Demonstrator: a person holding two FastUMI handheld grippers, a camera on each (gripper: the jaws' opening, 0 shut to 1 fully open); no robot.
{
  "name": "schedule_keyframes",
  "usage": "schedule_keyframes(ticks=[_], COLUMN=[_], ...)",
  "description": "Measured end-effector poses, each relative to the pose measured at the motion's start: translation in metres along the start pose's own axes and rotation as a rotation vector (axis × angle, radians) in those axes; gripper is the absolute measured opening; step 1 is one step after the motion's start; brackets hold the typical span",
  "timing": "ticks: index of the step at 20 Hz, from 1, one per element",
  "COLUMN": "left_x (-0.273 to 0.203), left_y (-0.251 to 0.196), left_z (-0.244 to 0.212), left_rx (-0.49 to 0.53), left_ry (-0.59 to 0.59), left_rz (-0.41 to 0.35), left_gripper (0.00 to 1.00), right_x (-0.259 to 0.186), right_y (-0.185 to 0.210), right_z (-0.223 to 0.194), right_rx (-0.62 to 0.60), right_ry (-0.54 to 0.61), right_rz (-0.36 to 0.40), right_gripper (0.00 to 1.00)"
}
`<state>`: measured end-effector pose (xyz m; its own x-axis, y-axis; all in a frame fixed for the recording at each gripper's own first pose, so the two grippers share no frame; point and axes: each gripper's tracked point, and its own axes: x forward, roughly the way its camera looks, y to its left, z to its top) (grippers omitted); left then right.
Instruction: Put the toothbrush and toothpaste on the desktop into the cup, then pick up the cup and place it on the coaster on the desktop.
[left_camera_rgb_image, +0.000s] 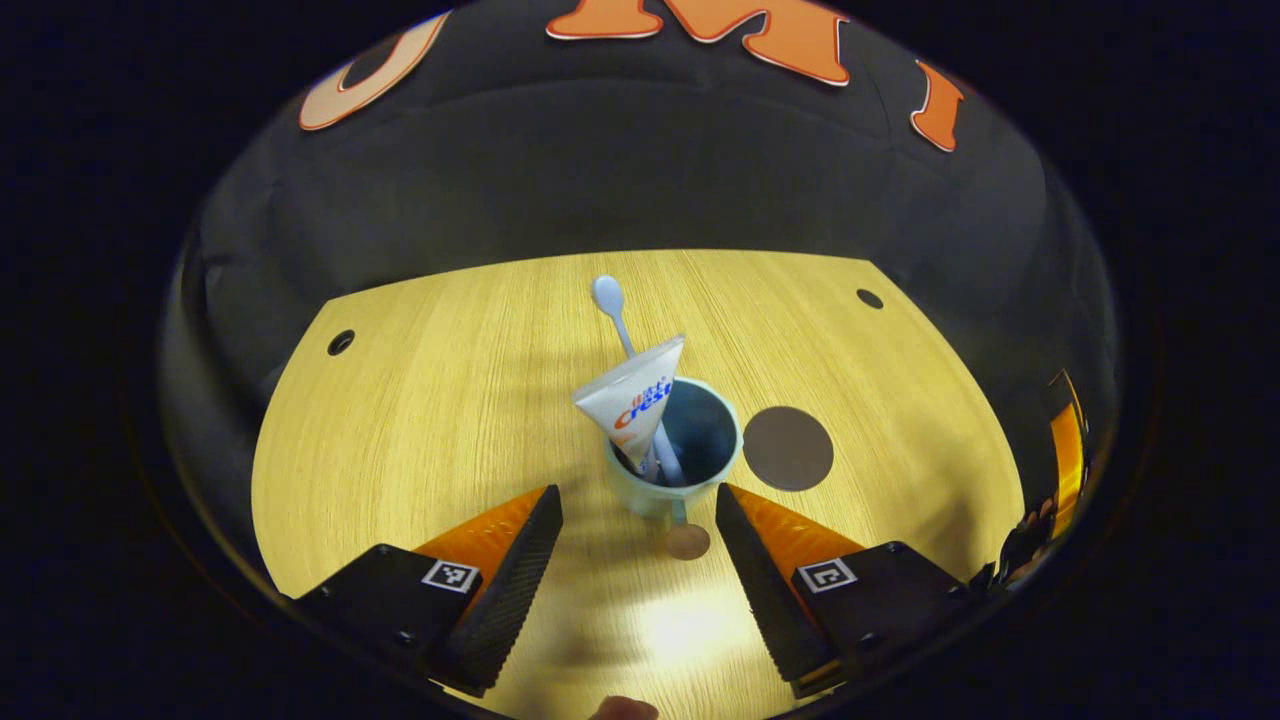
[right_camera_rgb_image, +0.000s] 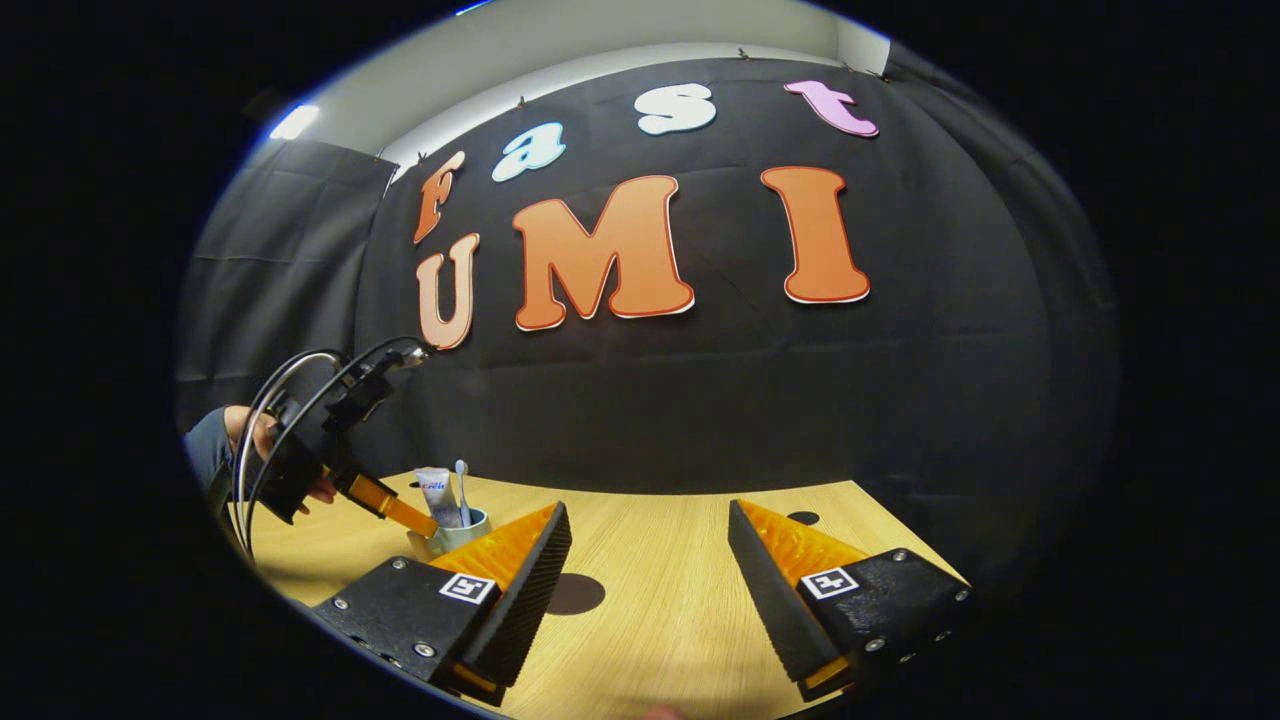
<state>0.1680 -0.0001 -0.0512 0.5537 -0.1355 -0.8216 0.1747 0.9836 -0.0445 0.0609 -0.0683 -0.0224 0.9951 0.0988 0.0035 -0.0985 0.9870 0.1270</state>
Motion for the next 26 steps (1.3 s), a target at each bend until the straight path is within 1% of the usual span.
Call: schedule_keyframes(ticks=[4,5,6,11,14,15,16,17,19,21,26], left_x=[0.007,0.011,0.014,0.022,0.032,0.031,0.033,0.034,0.036,0.035,0.036], left_y=[-0.005,-0.008,-0.009,-0.01,-0.016,-0.017,-0.017,-0.016,-0.018,-0.023,-0.039], left_z=[-0.002,-0.002,-0.004,-0.002,-0.01,-0.012,-0.014,-0.017,-0.02,-0.022,-0.014], left_rx=[0.034,0.043,0.048,0.068,0.06,0.057,0.06,0.069,0.059,0.052,0.02], left_ry=[0.082,0.1,0.123,0.23,0.286,0.306,0.315,0.318,0.326,0.322,0.31], left_rz=[0.014,0.014,0.015,0.029,0.013,0.011,0.01,0.012,0.018,0.016,0.015], left_gripper=[1.0,0.98,1.0,1.0,0.99,0.89,0.83,0.75,0.55,0.32,0.34], right_x=[-0.017,-0.022,-0.026,-0.037,-0.047,-0.05,-0.053,-0.055,-0.058,-0.061,-0.072], right_y=[-0.001,-0.003,-0.007,-0.019,-0.03,-0.032,-0.034,-0.034,-0.035,-0.036,-0.038], right_z=[-0.009,-0.009,-0.01,-0.015,-0.018,-0.016,-0.015,-0.014,-0.012,-0.012,-0.008], right_rx=[0.009,0.012,0.017,0.063,0.076,0.081,0.089,0.097,0.11,0.118,0.118], right_ry=[0.016,0.016,0.015,0.009,0.011,0.006,0.0,-0.005,-0.013,-0.015,-0.026], right_rz=[0.004,0.003,-0.001,-0.026,-0.048,-0.051,-0.052,-0.053,-0.054,-0.057,-0.064], right_gripper=[0.96,0.96,0.96,0.96,0.97,0.97,0.97,0.96,0.97,0.97,0.98])
